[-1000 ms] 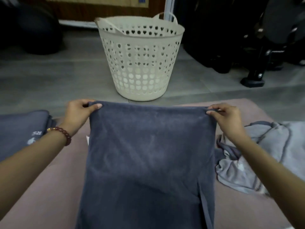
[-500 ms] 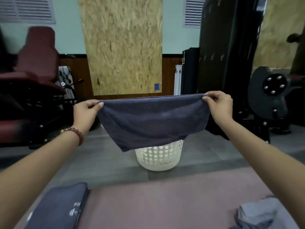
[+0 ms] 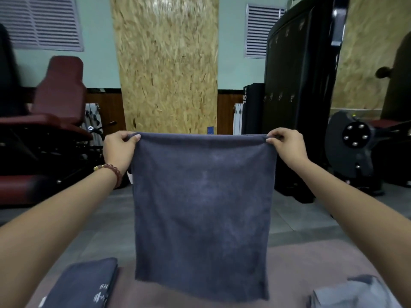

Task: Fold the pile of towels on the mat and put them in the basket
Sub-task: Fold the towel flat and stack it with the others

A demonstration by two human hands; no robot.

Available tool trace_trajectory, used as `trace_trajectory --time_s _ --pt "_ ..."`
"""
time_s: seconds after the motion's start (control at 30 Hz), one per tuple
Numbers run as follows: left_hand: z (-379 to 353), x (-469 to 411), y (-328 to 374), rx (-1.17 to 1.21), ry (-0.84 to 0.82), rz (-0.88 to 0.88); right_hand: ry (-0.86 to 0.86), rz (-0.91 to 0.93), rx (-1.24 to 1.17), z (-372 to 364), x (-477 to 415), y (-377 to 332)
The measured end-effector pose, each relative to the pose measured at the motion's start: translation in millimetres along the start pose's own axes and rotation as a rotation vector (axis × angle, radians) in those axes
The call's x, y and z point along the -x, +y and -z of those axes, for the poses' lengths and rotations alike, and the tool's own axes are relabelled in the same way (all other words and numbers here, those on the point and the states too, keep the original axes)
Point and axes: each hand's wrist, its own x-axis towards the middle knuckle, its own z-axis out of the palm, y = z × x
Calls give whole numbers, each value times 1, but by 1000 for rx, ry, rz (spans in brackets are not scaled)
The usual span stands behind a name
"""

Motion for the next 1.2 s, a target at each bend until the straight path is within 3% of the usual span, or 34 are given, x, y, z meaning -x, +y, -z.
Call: trace_trajectory --time_s 0.2,0.4,0.5,0.7,0.93,1.1,1.2 --pt "3 13 -5 147 -98 73 12 -101 -87 -5 10 7" --pt "1 34 -20 401 -162 296 82 -198 -180 -17 30 15" --pt "1 40 -24 437 -193 327 122 -223 -200 -21 37 21" --pt "-1 48 -21 431 -221 225 156 -285 -194 -18 43 35" --pt "-3 102 -17 247 -163 -101 109 -238 -317 -24 89 36" --pt "1 152 -49 270 -15 -89 211 -55 -305 -25 151 50" --pt "-5 157 -81 242 43 7 208 -54 -264 -33 164 78"
